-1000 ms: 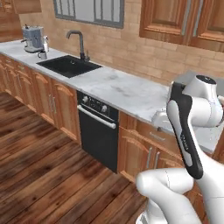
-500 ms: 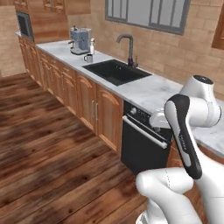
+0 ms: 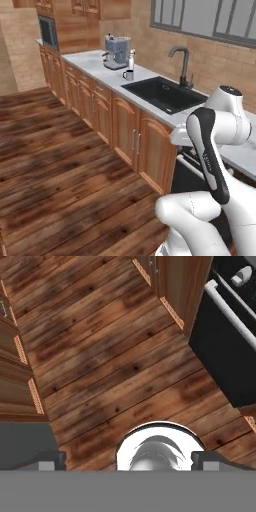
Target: Move the mug from next to the sink to the open cabinet. Then, move the bowl with the tomato to the fridge to clear the area for faucet cleaning.
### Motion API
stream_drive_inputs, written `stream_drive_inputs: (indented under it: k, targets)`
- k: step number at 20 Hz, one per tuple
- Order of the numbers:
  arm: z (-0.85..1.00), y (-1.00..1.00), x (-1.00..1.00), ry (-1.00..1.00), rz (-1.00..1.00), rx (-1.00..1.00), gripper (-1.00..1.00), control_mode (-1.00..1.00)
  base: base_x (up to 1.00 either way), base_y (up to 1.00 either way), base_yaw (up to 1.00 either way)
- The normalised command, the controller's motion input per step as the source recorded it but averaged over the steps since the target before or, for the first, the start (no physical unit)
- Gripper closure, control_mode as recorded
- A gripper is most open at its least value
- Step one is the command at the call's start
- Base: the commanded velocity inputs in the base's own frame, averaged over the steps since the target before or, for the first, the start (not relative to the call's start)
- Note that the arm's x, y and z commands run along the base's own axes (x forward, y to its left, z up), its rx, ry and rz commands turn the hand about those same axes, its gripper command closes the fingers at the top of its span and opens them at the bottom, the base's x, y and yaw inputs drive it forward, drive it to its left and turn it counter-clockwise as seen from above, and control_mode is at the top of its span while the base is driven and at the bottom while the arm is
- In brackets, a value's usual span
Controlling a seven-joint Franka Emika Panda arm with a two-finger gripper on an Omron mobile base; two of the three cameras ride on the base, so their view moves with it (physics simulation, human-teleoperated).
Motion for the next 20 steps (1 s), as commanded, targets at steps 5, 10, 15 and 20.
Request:
stream_drive_inputs:
  k: [5,10,15,20]
  targets:
    - [0.0,0.0,0.0,0.0,0.0,0.0,-1.0,1.0,1.0,0.21,0.05]
    - [0.0,0.0,0.0,0.0,0.0,0.0,-1.0,1.0,1.0,0.3,-0.06]
    - [0.0,0.0,0.0,0.0,0.0,0.0,-1.0,1.0,1.0,0.16,-0.37]
    - [0.0,0.0,0.0,0.0,0.0,0.0,-1.0,1.0,1.0,0.5,-0.49]
